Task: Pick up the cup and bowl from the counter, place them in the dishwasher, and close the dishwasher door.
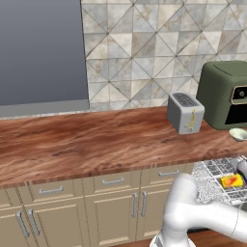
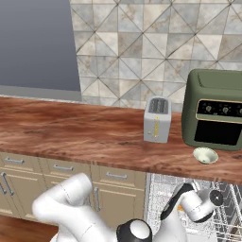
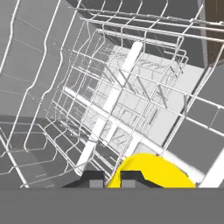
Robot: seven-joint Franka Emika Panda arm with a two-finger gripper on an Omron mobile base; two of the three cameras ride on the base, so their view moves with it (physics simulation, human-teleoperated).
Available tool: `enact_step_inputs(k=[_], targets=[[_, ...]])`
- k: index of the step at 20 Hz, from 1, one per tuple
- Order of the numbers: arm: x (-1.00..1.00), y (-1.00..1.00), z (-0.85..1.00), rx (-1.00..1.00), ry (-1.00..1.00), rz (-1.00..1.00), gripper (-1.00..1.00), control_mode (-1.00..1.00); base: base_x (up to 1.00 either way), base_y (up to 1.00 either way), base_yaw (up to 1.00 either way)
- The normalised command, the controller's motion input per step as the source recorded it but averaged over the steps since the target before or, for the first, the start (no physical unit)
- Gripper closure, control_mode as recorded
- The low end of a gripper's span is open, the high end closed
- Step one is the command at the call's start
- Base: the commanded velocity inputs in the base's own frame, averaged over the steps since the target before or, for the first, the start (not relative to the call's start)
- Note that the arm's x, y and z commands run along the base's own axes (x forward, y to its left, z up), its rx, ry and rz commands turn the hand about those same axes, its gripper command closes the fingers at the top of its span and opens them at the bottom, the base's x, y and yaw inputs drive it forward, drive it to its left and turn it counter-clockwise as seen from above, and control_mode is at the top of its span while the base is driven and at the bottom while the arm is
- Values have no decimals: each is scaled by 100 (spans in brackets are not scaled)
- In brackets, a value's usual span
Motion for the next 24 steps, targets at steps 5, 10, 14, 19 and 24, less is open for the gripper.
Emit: enact_step_inputs(k=[5, 10, 14, 19, 24], targets=[[17, -24, -43, 1, 3, 0, -100, -100, 0, 0, 0], [-27, -35, -37, 2, 0, 0, -100, -100, 0, 0, 0], [-70, -45, -50, 0, 0, 0, -100, -100, 0, 0, 0], [-65, -39, -49, 0, -1, 0, -100, -100, 0, 0, 0], [-44, -26, 0, 0, -6, 0, -100, -100, 0, 0, 0]])
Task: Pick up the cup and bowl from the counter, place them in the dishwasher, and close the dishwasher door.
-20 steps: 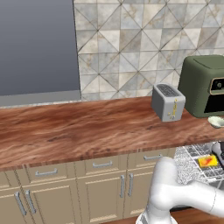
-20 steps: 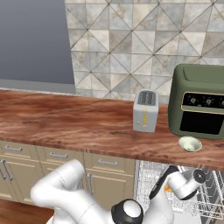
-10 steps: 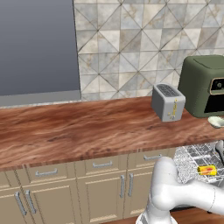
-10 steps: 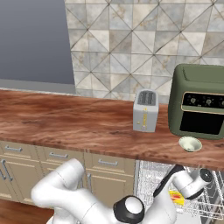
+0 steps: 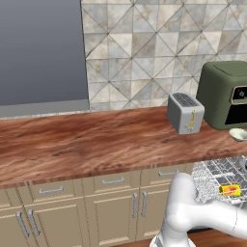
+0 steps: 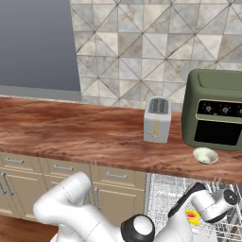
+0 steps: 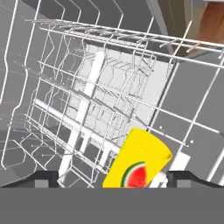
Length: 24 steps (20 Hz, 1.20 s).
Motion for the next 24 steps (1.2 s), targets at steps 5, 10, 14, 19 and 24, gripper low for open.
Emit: enact_step_inputs(k=[5, 10, 14, 19, 24], targets=[[-53, -29, 3, 0, -6, 0, -100, -100, 0, 0, 0], [-37, -5, 59, 0, -10, 0, -100, -100, 0, 0, 0], [-20, 0, 86, 0, -10, 0, -100, -100, 0, 0, 0], [-4, 0, 90, 2, -9, 0, -100, -100, 0, 0, 0], [0, 0, 77, 4, -5, 0, -100, -100, 0, 0, 0]])
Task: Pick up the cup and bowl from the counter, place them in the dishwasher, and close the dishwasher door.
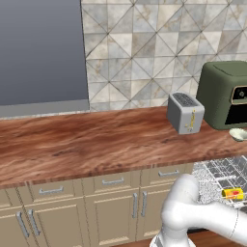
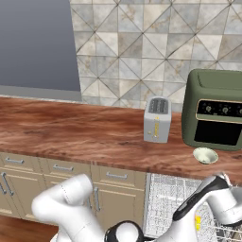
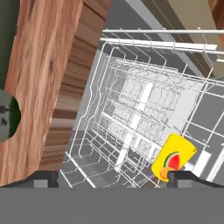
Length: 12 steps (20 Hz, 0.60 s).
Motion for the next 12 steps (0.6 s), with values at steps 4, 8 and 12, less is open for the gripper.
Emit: enact_step_inputs(k=[4, 8, 12], targets=[[0, 0, 76, 5, -4, 0, -100, -100, 0, 0, 0], [8, 0, 70, 4, -1, -1, -100, -100, 0, 0, 0], [34, 0, 56, 1, 0, -2, -100, -100, 0, 0, 0]])
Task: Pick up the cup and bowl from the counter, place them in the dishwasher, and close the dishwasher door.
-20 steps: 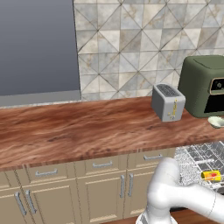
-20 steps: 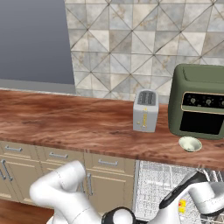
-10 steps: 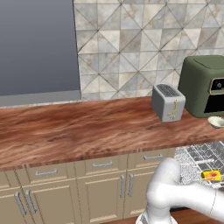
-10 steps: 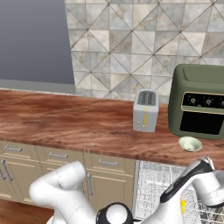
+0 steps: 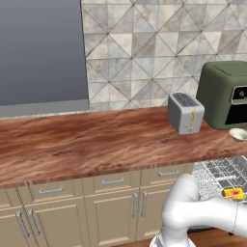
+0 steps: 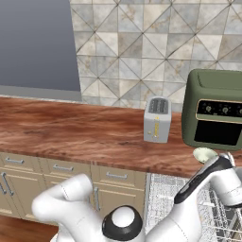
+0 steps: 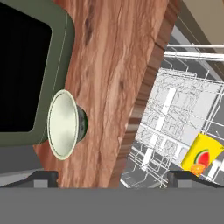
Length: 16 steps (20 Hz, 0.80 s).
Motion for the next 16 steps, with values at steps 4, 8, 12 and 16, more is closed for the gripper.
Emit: enact_step_inputs(k=[4, 8, 12, 16], targets=[[36, 4, 43, 0, 0, 0, -100, -100, 0, 0, 0], [36, 2, 10, 0, 0, 0, -100, -100, 0, 0, 0], [26, 0, -1, 0, 0, 0, -100, -100, 0, 0, 0], [34, 0, -20, 0, 1, 0, -100, -100, 0, 0, 0]])
